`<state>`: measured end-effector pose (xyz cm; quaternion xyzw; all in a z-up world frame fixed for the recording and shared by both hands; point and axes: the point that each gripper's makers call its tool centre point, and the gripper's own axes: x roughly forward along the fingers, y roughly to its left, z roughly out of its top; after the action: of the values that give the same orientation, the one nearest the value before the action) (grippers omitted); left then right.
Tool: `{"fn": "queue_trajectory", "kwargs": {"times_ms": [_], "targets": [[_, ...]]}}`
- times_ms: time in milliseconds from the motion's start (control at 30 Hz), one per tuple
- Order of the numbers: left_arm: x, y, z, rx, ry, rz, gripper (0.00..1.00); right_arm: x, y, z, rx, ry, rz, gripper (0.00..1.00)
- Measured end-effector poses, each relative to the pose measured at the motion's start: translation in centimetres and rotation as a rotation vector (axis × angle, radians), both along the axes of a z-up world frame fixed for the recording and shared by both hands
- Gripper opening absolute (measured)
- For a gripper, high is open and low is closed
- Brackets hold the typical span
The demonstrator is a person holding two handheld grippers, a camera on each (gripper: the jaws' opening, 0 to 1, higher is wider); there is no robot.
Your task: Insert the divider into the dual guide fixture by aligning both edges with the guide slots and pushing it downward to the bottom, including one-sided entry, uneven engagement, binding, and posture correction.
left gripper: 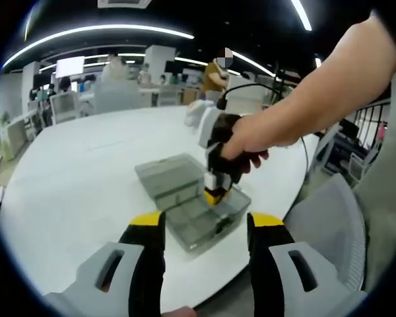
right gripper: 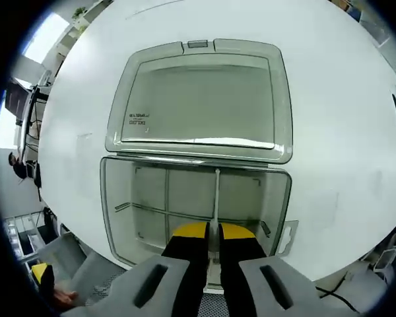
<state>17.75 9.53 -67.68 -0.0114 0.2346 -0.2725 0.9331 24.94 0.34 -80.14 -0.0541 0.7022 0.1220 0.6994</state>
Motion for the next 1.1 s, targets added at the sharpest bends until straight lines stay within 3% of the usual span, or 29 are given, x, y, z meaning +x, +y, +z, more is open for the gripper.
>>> {"fn": "queue_trajectory", "kwargs": {"times_ms": [467,800,1100], "targets": [[-0.1,-0.1,0.0,0.005,0.006,-0.004,0.48,0.1,0.2,-0.1,0.03,-0.016,0.029,0.02],[-0.2,-0.4,-0.1,0.008,0.009,-0.014,0.48,0.1,0.5,0.7,0.117,-0.019,0.022,0.09],[-0.4,-0.7,-0.1,0.007,0.011,-0.025,0.48,-0.1,0.3,1.2,0.156,-0.025,0.007,0.07]]}}
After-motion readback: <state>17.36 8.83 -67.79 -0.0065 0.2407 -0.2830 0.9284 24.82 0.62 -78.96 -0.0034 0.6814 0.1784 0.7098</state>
